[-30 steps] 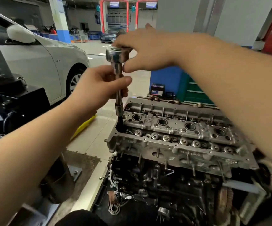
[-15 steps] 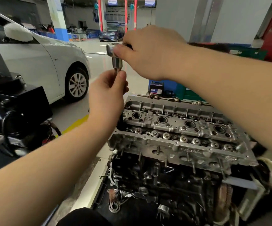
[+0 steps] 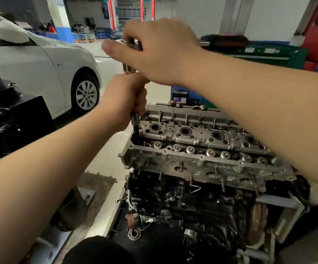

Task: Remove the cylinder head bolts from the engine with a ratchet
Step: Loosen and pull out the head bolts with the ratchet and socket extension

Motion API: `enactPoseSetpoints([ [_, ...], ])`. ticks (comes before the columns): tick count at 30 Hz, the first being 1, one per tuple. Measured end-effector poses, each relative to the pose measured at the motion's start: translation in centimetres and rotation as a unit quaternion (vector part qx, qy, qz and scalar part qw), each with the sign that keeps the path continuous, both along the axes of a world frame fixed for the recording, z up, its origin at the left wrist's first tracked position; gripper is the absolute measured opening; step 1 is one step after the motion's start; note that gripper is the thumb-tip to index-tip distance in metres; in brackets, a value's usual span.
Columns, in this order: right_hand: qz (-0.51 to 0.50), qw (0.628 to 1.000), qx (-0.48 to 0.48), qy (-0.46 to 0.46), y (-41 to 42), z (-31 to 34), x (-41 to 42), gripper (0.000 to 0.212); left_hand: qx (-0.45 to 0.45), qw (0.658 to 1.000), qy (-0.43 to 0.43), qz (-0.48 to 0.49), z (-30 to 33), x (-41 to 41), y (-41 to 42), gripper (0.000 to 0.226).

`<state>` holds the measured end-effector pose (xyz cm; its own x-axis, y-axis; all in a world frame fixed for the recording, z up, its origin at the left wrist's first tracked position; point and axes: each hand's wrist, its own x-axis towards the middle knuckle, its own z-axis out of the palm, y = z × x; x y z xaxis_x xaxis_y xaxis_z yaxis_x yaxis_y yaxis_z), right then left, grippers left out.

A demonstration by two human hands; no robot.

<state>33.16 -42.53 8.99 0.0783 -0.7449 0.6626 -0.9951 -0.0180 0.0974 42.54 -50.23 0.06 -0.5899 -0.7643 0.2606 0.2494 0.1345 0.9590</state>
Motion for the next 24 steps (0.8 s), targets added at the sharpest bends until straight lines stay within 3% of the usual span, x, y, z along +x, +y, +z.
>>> enactPoseSetpoints([
  [2, 0.066, 0.997, 0.026, -0.028, -0.5, 0.3, -0.6, 0.050, -0.001, 0.990, -0.027, -0.135, 0.2, 0.7, -0.9, 0.046],
  [4, 0.126, 0.987, 0.038, -0.097, -1.8, 0.5, -0.9, 0.051, -0.012, 0.977, -0.060, -0.206, 0.3, 1.1, -1.6, 0.052],
  [8, 0.229, 0.914, 0.093, -0.322, -4.2, 1.1, -0.1, 0.065, -0.007, 0.967, -0.076, -0.243, 0.7, 1.0, -2.3, 0.050],
  [10, 0.265, 0.884, 0.134, -0.361, -4.8, 1.2, 0.5, 0.062, -0.003, 0.965, -0.068, -0.252, 0.6, 1.4, -2.5, 0.049],
  [16, 0.305, 0.892, 0.141, -0.303, -5.9, 0.9, 1.3, 0.071, 0.002, 0.968, -0.031, -0.250, 0.0, 2.4, -2.4, 0.046],
  [24, 0.218, 0.969, 0.024, -0.118, -4.4, -0.4, 0.6, 0.051, -0.016, 0.970, -0.059, -0.234, 0.8, 3.4, -2.1, 0.039],
])
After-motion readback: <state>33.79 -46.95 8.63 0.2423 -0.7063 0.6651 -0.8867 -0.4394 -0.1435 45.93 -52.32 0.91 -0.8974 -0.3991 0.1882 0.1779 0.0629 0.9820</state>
